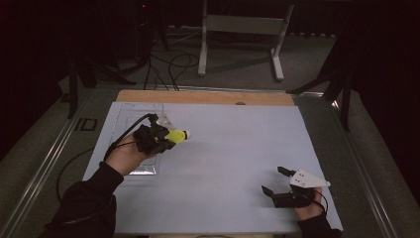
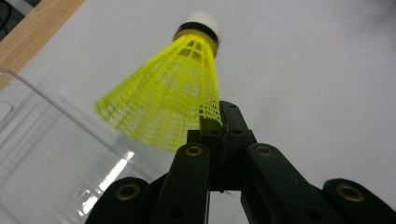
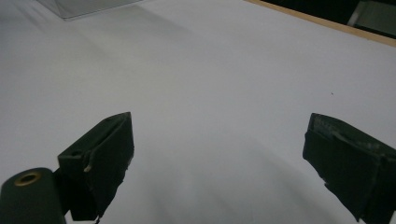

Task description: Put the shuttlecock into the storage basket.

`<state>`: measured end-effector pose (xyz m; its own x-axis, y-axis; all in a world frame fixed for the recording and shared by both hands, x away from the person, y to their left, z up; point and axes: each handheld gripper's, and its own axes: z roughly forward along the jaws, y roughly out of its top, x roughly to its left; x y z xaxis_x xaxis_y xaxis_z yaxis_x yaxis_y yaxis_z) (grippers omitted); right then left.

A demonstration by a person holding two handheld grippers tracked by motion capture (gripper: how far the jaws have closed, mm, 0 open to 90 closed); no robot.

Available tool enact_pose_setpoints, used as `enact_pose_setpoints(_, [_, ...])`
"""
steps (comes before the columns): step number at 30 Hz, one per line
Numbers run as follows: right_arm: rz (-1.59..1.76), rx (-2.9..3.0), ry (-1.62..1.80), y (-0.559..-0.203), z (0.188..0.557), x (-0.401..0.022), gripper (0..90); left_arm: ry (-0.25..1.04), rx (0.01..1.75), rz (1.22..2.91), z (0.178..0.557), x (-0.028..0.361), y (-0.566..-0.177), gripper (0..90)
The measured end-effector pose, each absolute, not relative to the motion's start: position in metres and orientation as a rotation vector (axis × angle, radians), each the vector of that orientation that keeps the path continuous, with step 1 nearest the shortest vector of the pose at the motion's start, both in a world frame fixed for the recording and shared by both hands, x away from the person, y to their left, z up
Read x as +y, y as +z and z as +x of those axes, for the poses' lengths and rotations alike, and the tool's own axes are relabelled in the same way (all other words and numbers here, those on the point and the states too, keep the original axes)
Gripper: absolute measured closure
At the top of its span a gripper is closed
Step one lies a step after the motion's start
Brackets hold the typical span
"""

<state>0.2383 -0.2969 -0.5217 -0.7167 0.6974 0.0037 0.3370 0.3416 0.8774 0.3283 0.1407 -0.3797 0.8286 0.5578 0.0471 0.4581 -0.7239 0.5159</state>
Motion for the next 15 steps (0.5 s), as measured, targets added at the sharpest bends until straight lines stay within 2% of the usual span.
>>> enact_pose_setpoints(15, [0.914, 2.244, 1.327, -0.522, 0.239, -0.295, 8.9, 0.26, 0.788, 2.512, 0.329, 0.196, -0.385, 90.0])
